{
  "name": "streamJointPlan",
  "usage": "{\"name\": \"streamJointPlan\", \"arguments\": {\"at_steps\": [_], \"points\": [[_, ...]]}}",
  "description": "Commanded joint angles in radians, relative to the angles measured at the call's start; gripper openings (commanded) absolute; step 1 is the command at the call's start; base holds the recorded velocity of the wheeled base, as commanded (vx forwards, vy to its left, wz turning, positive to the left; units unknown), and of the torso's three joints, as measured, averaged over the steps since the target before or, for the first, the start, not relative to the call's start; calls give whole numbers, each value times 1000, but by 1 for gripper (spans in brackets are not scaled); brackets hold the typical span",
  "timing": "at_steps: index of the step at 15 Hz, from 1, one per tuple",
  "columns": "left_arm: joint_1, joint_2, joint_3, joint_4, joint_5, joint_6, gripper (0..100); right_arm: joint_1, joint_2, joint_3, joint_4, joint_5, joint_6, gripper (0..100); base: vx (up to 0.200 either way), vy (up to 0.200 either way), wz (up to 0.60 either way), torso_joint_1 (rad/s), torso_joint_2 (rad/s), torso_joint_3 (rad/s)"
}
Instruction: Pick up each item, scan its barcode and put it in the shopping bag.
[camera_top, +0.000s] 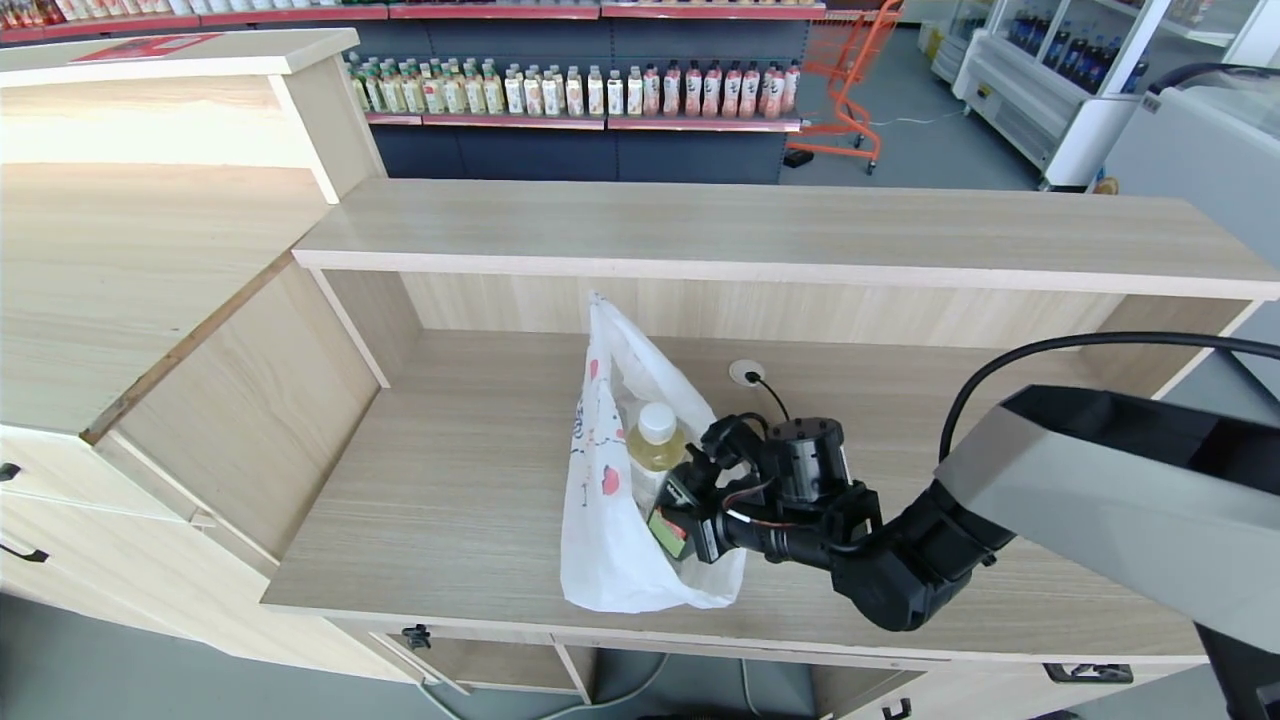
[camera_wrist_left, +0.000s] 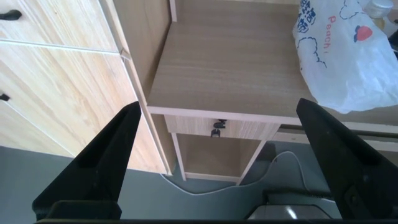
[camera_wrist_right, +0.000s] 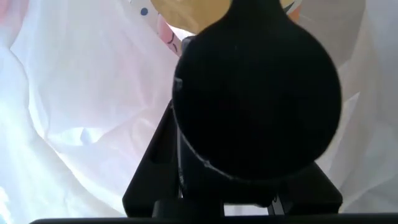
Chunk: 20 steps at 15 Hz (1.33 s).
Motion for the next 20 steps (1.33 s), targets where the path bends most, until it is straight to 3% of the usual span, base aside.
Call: {"name": "streamJointPlan", "arguments": {"at_steps": [1,8,11,15,18,20], "points": [[0,0,0,0,0,0,100,-1,18,-32,-1,3,1,100,0,0,0,0,0,0],[0,0,0,0,0,0,100,-2,-33,-51,-5,73,82,100,0,0,0,0,0,0],[0,0,0,0,0,0,100,-25,-90,-46,13,73,194,100,0,0,0,0,0,0],[0,0,0,0,0,0,100,-154,-332,-28,154,75,346,100,0,0,0,0,0,0],[0,0,0,0,0,0,100,-198,-524,17,203,72,369,100,0,0,0,0,0,0],[0,0,0,0,0,0,100,-277,-803,186,289,30,307,100,0,0,0,0,0,0]]}}
